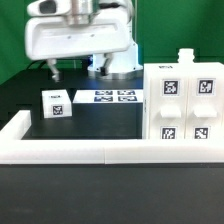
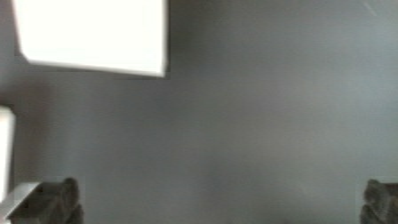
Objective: Assemble cabinet
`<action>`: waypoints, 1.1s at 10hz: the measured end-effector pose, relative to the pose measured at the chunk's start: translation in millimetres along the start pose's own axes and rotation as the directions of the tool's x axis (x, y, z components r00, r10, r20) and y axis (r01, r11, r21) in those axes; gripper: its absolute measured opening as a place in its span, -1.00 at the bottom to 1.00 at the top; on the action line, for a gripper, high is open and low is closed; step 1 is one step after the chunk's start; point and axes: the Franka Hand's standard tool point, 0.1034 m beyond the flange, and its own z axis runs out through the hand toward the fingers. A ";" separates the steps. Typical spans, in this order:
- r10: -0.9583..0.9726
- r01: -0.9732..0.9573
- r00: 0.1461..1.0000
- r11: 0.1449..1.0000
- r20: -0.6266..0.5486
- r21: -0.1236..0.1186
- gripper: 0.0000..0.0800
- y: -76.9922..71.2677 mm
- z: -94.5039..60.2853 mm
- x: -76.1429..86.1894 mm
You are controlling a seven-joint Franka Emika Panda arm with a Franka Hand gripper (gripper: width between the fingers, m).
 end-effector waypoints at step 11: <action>-0.050 0.050 0.997 0.999 0.059 0.003 0.99 42.7 49.9 -74.5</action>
Offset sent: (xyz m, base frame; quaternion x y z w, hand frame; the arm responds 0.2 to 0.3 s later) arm -0.0272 -0.0408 -0.0219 0.0145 0.0187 -0.0084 0.9997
